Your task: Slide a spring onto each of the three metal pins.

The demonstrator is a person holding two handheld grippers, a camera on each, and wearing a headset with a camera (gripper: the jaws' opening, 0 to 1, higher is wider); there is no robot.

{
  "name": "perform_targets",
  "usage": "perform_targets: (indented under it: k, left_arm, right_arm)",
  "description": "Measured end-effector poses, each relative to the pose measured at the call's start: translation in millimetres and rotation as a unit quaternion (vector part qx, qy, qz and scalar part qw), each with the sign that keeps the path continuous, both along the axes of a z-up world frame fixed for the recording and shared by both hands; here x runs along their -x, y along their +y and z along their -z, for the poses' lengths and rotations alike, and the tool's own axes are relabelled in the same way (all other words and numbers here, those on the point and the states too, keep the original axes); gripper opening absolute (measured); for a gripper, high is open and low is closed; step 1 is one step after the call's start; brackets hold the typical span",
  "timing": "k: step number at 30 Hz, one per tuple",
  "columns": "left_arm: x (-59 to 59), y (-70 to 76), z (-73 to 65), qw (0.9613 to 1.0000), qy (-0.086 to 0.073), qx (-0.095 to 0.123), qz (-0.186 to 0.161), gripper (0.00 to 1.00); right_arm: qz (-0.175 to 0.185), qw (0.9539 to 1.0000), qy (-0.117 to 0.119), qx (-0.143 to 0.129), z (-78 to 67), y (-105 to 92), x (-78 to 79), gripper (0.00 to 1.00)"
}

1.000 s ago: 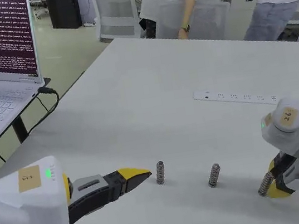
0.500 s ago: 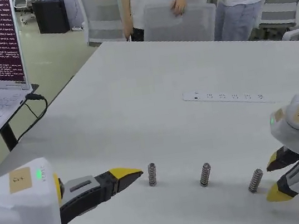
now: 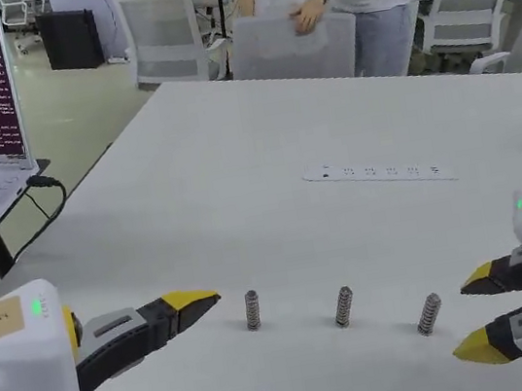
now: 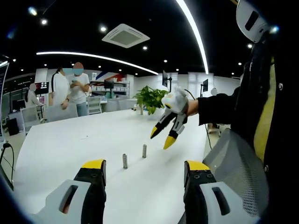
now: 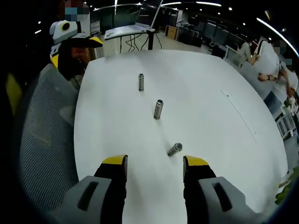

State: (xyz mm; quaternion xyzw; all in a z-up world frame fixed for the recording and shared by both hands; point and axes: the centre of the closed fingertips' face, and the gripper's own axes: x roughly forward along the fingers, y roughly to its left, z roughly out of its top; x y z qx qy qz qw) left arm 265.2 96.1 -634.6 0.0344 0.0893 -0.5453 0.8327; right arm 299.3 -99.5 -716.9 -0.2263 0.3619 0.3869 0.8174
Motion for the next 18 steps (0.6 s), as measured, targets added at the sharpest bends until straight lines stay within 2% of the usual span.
perform_targets:
  k: [4, 7, 11, 18]
  left_arm:
    - [-1.8, 2.8, 1.4, 1.0000, -0.001, 0.000, -0.006, 0.65]
    - [-3.5, 4.8, 1.5, 0.9999, -0.001, 0.002, -0.010, 0.66]
    - [-5.4, 7.2, 3.5, 0.9999, -0.001, 0.001, -0.015, 0.67]
    - [-10.7, 9.5, 14.4, 0.9997, 0.006, -0.003, -0.023, 0.69]
  right_arm:
    - [0.019, 0.9979, -0.038, -0.048, -19.7, 9.7, 5.6, 0.48]
    - [0.024, 0.9959, -0.054, -0.068, -28.0, 13.7, 11.5, 0.48]
    - [0.033, 0.9928, -0.074, -0.088, -32.3, 15.2, 19.3, 0.50]
    - [0.052, 0.9866, -0.097, -0.121, -26.8, 13.7, 24.9, 0.54]
